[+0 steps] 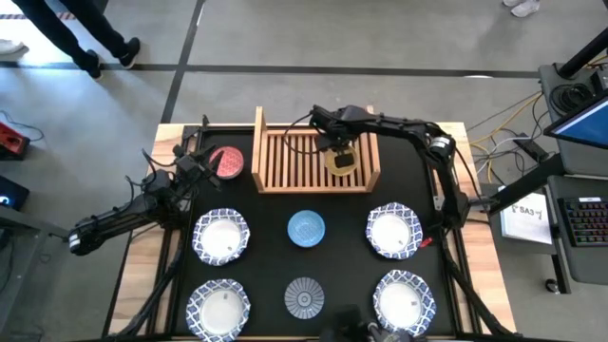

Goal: Place and stack bowls onto a shelf
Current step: Put the yellow patterned bowl on the shelf, then stack the light blue patterned bowl on top of the yellow patterned bowl on the shelf

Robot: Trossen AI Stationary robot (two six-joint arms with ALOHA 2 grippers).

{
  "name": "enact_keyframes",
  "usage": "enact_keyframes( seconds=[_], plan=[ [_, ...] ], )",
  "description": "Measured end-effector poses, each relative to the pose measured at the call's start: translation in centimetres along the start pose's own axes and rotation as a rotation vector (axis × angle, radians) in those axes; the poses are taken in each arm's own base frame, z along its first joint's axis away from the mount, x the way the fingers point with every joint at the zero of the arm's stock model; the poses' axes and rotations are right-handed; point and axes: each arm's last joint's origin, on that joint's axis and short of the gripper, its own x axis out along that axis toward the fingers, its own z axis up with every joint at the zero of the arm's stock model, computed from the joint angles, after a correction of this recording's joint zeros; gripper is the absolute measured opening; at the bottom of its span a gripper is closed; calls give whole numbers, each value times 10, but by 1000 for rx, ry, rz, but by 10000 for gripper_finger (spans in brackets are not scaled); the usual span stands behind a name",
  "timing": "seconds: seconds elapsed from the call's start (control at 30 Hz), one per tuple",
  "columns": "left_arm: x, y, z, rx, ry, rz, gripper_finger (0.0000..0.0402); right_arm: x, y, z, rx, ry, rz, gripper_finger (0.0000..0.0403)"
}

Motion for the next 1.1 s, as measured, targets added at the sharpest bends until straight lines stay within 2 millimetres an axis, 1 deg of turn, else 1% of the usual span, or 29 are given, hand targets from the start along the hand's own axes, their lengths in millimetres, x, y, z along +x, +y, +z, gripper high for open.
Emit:
enact_keyframes(
  seconds=[0.1,0.3,0.6,0.7,0.77,0.87,0.93,1.03,1.1],
  plan=[
    [0,0,0,0,-1,0,134,1,-3,-3,-4,5,0,25],
    [0,0,0,0,-1,0,134,3,-10,-11,61,20,1,72],
    [0,0,0,0,0,0,134,1,-11,-12,55,24,-9,133],
    [0,0,0,0,0,0,134,-5,-14,-14,79,34,-45,147],
    [0,0,0,0,0,0,134,-14,-16,-14,104,25,-72,151],
    [0,0,0,0,0,0,134,-29,-18,-14,166,-10,-99,150],
    [0,0,0,0,0,0,134,-38,-16,-14,218,-38,-88,147],
    [0,0,0,0,0,0,134,-50,-5,-12,291,-125,53,140],
    [0,0,0,0,0,0,134,-57,5,-5,326,-190,168,138]
  ],
)
